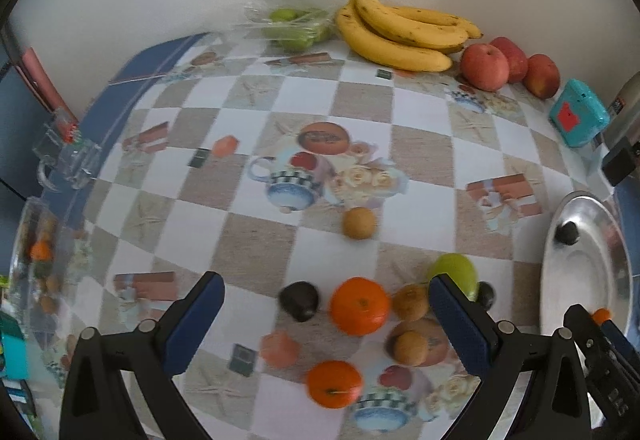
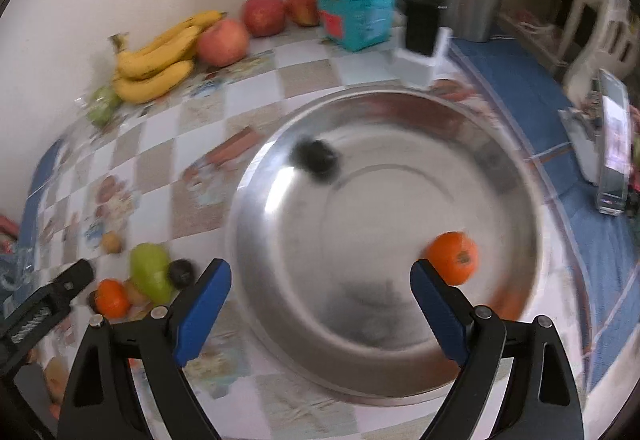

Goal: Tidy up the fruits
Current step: 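Withdraw both tools from the tray back toward the fruit pile, then move the right tool to the brown kiwi and close on it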

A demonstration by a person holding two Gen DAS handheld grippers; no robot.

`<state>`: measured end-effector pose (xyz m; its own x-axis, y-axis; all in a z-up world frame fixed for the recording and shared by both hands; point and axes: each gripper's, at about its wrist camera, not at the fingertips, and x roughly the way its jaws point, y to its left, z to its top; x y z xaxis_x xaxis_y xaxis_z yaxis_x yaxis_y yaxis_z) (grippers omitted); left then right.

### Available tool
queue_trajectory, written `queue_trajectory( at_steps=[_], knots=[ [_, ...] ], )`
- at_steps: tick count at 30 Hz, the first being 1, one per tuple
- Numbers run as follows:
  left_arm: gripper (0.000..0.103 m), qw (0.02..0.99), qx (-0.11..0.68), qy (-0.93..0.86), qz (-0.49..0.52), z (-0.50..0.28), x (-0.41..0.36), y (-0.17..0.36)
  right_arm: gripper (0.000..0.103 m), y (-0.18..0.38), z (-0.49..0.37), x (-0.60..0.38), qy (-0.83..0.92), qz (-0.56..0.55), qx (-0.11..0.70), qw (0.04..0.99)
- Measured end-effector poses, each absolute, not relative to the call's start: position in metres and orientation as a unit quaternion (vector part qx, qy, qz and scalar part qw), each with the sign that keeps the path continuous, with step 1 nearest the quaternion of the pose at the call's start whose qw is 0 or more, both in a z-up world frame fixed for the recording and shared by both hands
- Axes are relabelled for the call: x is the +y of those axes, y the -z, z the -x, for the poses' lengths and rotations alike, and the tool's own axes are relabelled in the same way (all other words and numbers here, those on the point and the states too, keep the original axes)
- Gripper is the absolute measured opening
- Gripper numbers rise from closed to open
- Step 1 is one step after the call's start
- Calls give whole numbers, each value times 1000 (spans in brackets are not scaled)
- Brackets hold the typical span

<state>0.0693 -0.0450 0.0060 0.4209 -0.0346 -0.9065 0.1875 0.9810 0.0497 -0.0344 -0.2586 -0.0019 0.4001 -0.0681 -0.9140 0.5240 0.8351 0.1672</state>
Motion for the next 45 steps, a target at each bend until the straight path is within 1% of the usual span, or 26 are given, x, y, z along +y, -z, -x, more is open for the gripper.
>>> queue_trajectory(
  at_steps=[5, 9, 19, 23, 27, 35, 42, 44, 45],
  knots=[
    [103, 845, 527, 56, -65, -67, -27, -11, 91, -4, 29, -238, 139, -235, 500, 822],
    [103, 845, 530, 52, -53, -65, -16, -12, 91, -11, 27, -224, 145, -214, 487, 834],
    [103, 842, 536, 58, -41, -59, -7, -10, 91, -10, 34, -212, 174, -203, 477, 837],
    [103, 838, 541, 60, -34, -58, -2, -8, 91, -4, 33, -206, 179, -187, 491, 832],
    [103, 831, 554, 55, -17, -60, 8, -3, 91, 5, 30, -200, 168, -200, 515, 816],
    [103, 821, 569, 31, 23, -67, 36, 5, 91, 17, 17, -168, 95, -202, 539, 812],
    [103, 803, 594, 27, 38, -68, 40, 20, 91, 29, 7, -149, 60, -196, 554, 807],
    [103, 799, 600, 24, 37, -70, 40, 24, 87, 33, 4, -146, 56, -196, 555, 806],
    [103, 797, 602, 23, 39, -70, 41, 25, 80, 34, 2, -146, 56, -195, 556, 806]
  ],
)
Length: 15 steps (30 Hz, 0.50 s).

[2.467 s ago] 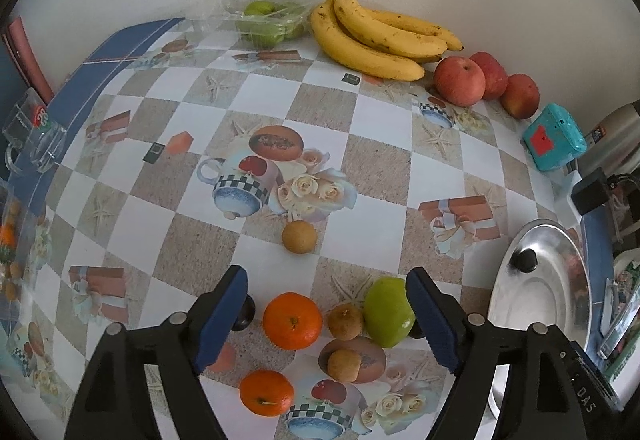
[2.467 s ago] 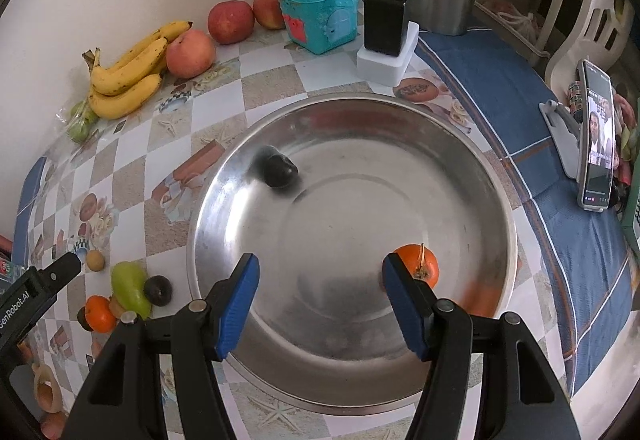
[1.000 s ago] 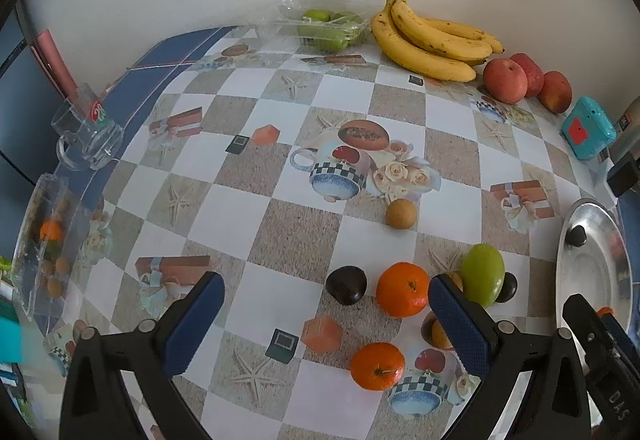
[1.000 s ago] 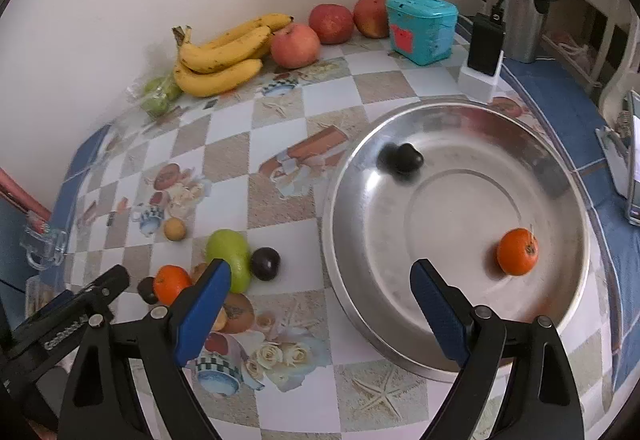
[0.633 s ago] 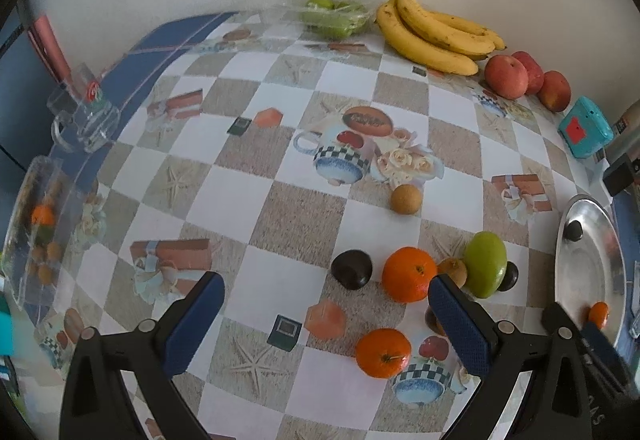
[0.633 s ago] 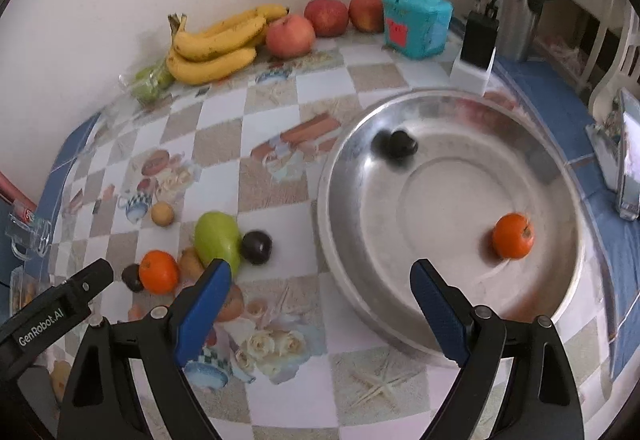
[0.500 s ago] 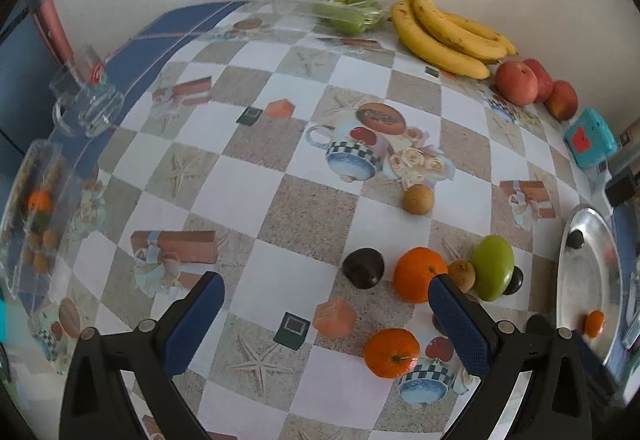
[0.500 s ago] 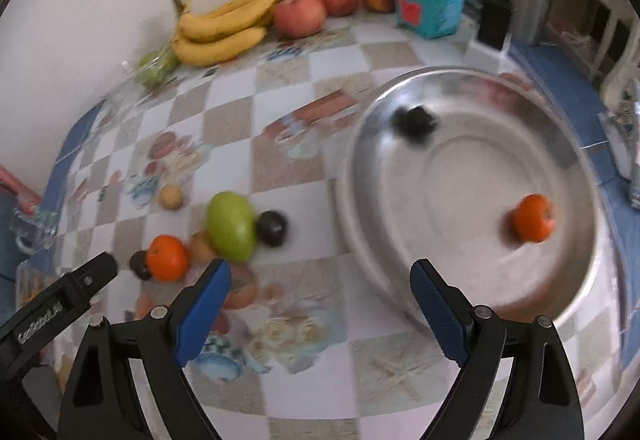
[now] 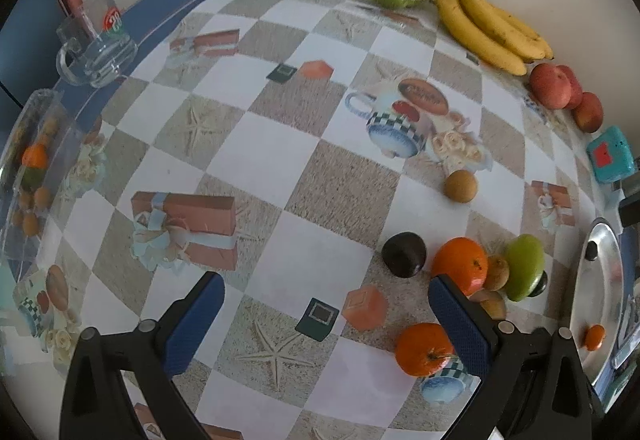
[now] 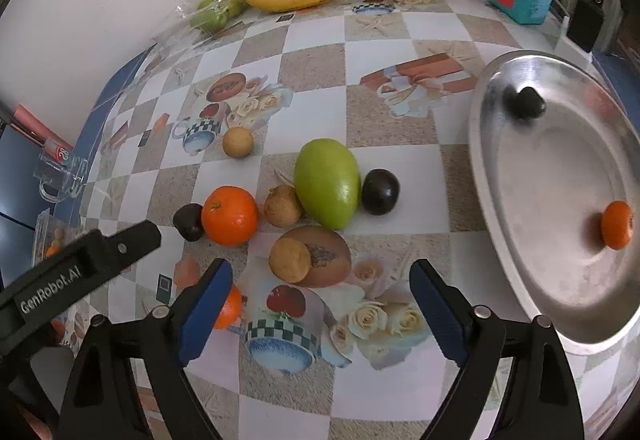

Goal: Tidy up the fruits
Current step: 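Move the right tool to the brown kiwi and close on it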

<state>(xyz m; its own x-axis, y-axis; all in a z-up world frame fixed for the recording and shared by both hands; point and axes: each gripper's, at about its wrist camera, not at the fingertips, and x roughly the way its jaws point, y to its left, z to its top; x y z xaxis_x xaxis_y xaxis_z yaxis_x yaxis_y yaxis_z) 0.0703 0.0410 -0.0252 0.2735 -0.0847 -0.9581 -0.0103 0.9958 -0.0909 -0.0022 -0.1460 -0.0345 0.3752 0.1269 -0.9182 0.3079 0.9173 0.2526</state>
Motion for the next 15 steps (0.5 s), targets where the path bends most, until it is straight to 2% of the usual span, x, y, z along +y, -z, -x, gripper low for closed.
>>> queue_trajectory(
  at_steps=[1, 5, 6, 9, 15],
  knots=[
    [103, 796, 603, 22, 43, -71, 42, 26, 72, 36, 0, -145, 56, -193, 557, 806],
    [103, 792, 608, 17, 48, -75, 44, 31, 67, 42, -7, -142, 50, -188, 563, 803],
    [103, 790, 611, 15, 48, -76, 44, 33, 61, 43, -8, -142, 46, -189, 564, 802],
    [103, 787, 615, 13, 55, -78, 46, 36, 57, 46, -13, -138, 39, -184, 566, 802],
    [103, 788, 613, 16, 57, -80, 45, 34, 37, 46, -18, -133, 35, -170, 569, 804]
  ],
)
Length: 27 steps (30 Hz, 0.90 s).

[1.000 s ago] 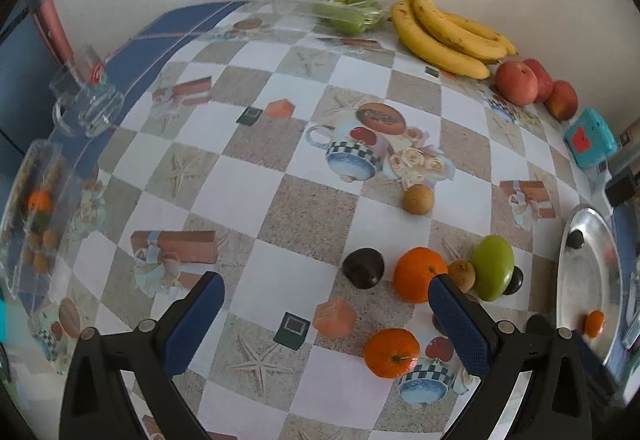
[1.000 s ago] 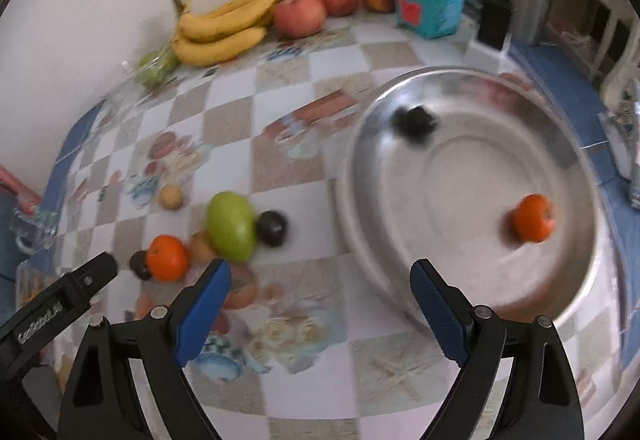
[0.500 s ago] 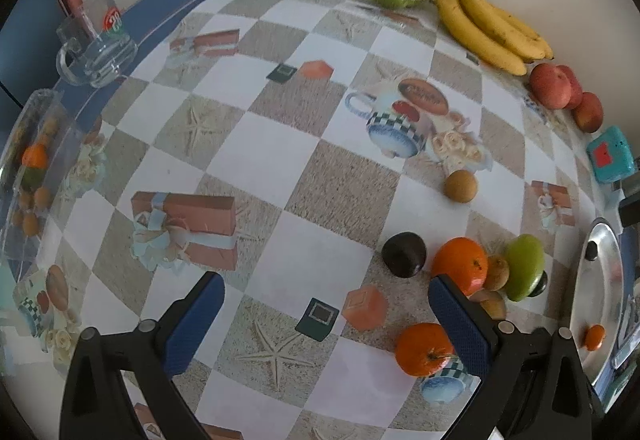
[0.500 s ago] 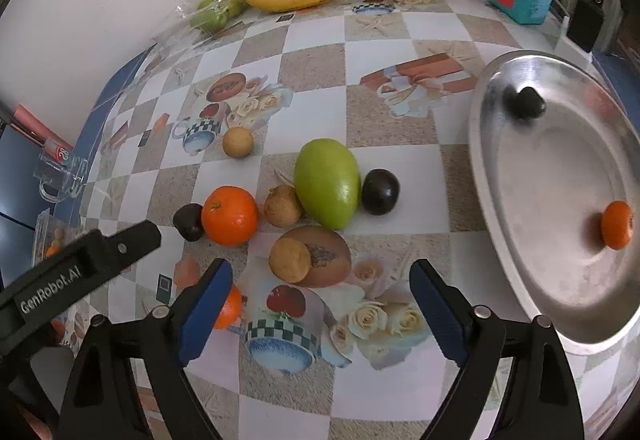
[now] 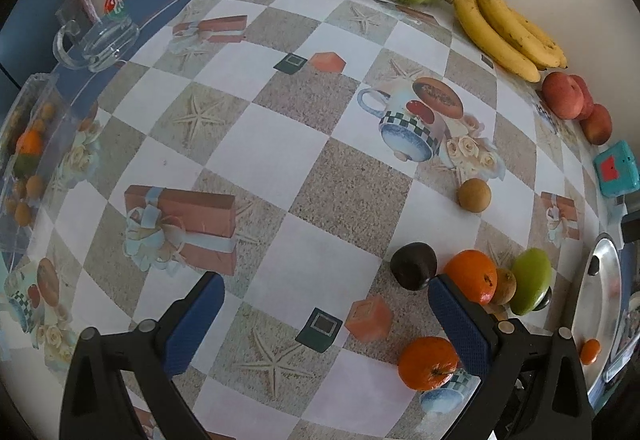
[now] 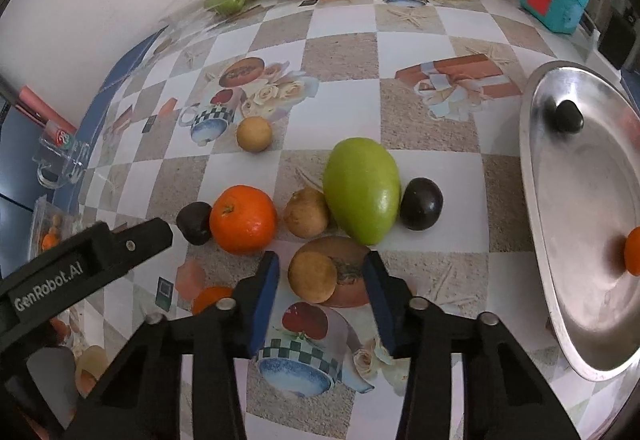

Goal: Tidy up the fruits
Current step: 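Move the right tool to the brown kiwi and close on it, then grasp the orange mandarin with the left tool while the right tool holds the kiwi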

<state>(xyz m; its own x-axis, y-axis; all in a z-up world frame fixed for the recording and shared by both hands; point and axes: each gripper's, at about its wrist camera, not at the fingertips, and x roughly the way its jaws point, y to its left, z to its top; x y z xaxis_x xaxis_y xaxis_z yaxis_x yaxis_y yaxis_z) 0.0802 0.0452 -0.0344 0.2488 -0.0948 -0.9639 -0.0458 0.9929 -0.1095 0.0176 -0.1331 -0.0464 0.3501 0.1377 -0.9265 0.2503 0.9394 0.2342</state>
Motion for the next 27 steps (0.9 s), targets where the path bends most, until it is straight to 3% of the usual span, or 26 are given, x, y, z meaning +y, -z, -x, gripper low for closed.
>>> queue_trajectory(
  at_steps=[5, 18, 20, 27],
  knots=[
    [103, 788, 613, 20, 56, -82, 42, 35, 26, 47, -18, -132, 27, -175, 570, 802],
    [102, 773, 629, 47, 69, -74, 32, 40, 25, 43, 1, -142, 31, -204, 575, 792],
    [101, 770, 632, 53, 66, -72, 29, 40, 25, 41, 5, -145, 34, -207, 573, 792],
    [79, 756, 641, 110, 68, -64, 9, 40, 25, 31, 17, -157, 47, -224, 561, 796]
  ],
)
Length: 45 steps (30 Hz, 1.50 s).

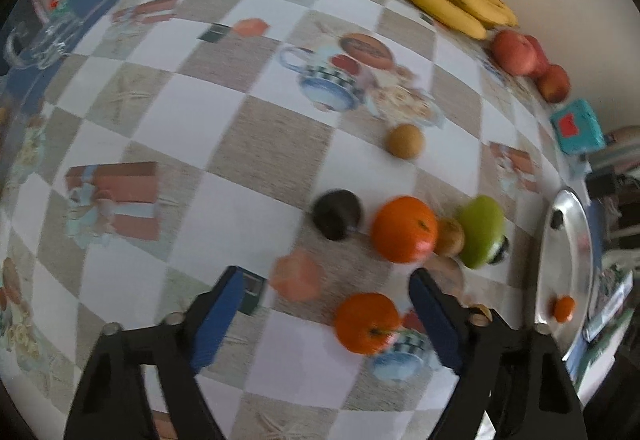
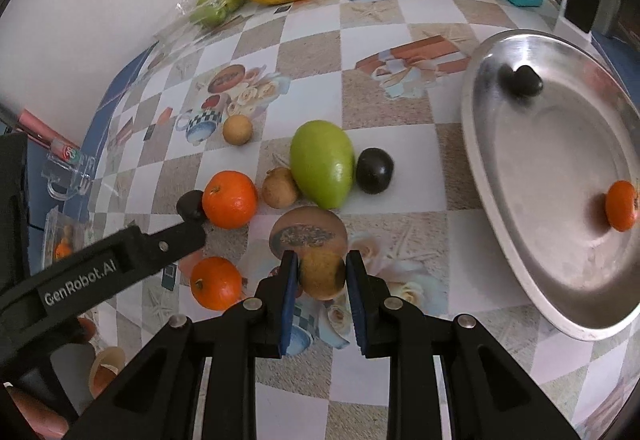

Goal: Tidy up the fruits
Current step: 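Grasp the orange mandarin with the left tool while the right tool holds the kiwi, then carry the mandarin with the left tool while the right tool carries the kiwi over the tray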

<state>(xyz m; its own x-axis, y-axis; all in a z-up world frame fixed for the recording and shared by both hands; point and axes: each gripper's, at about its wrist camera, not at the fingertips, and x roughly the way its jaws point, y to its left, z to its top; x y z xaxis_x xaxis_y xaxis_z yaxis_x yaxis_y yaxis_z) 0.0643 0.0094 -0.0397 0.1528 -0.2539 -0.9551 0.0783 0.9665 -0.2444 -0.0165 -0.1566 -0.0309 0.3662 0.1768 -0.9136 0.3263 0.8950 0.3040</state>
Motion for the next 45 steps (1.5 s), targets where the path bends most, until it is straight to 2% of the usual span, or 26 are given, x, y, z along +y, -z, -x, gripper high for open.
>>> queue_trajectory(
  at_steps=[2, 4, 11, 13, 15, 38, 45],
  knots=[
    [74, 752, 645, 120, 60, -62, 3, 40, 25, 29, 20, -160, 50, -231, 559, 795],
    [63, 751, 645, 128, 52, -60, -4, 40, 25, 28, 23, -164, 52, -239, 556, 794],
    [55, 744, 651, 144, 42, -54, -17, 43, 25, 25, 30, -173, 59, -260, 550, 791],
    [45, 743, 653, 142, 40, -52, -15, 44, 25, 25, 31, -175, 62, -263, 550, 791],
    [40, 744, 652, 143, 37, -50, -15, 43, 25, 25, 32, -176, 63, -266, 549, 790],
    [38, 803, 571, 157, 68, -57, -7, -1, 25, 6, 34, -186, 55, -277, 520, 806],
    [38, 816, 549, 159, 85, -60, -7, -10, 25, 5, 44, -215, 89, -300, 507, 803]
  ],
)
